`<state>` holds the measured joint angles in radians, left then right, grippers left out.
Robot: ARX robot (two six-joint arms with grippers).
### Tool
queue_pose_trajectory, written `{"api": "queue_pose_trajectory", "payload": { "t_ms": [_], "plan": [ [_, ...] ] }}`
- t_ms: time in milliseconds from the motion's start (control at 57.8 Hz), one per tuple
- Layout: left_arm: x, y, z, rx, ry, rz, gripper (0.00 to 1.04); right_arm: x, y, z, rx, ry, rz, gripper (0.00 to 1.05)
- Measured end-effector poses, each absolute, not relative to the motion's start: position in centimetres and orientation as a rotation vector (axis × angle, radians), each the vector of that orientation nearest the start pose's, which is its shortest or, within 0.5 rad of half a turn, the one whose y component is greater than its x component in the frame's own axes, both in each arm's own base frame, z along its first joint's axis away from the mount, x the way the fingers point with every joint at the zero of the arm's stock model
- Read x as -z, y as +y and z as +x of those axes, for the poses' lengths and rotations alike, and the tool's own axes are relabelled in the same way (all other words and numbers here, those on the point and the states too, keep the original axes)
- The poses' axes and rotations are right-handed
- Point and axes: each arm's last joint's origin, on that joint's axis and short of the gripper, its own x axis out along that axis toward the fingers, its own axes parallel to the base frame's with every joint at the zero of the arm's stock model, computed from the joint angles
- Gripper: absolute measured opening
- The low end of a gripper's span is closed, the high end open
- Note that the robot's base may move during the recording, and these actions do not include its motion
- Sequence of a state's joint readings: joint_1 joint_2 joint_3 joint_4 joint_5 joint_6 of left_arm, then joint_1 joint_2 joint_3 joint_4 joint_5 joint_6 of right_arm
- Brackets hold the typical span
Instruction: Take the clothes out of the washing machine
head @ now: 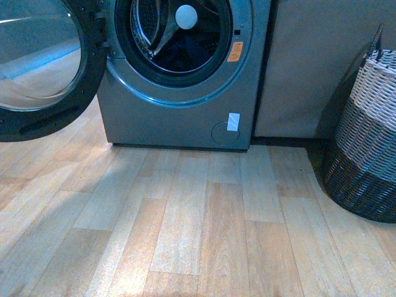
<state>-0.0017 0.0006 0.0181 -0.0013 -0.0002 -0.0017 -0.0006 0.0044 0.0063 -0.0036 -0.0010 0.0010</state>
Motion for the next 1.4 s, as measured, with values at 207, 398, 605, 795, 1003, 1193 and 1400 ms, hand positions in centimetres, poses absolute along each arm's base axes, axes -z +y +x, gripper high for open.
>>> {"api": "queue_pose_trajectory", "payload": {
  "t_ms": [207, 398, 605, 795, 1003, 1193, 1400],
  "plan": [
    [-16.95, -0.02, 9.66, 0.002, -0.016, -0.002, 0.98, -16.50, 0.00, 9.76, 0.000, 0.002, 0.001, 0.97],
    [-16.95, -0.02, 9.66, 0.002, -0.016, -0.002, 0.98, -16.50, 0.00, 9.76, 0.000, 0.002, 0.001, 0.97],
    [-16.95, -0.02, 9.66, 0.002, -0.017, -0.002, 0.98, -16.50, -0.01, 9.76, 0.001, 0.002, 0.001, 0.97],
    [-16.95, -0.01, 9.66, 0.000, -0.016, -0.002, 0.98, -16.50, 0.00, 9.76, -0.001, 0.002, 0.001, 0.97],
    [-16.96, -0.02, 9.65, 0.002, -0.018, -0.002, 0.98, -16.50, -0.01, 9.76, 0.002, 0.002, 0.001, 0.97],
    [-16.94, -0.01, 9.66, 0.001, -0.015, -0.002, 0.98, -16.50, 0.00, 9.76, 0.000, 0.002, 0.001, 0.97],
    [-16.94, -0.02, 9.66, 0.002, -0.015, -0.002, 0.98, -16.50, -0.01, 9.76, 0.002, 0.002, 0.001, 0.97]
  ]
}}
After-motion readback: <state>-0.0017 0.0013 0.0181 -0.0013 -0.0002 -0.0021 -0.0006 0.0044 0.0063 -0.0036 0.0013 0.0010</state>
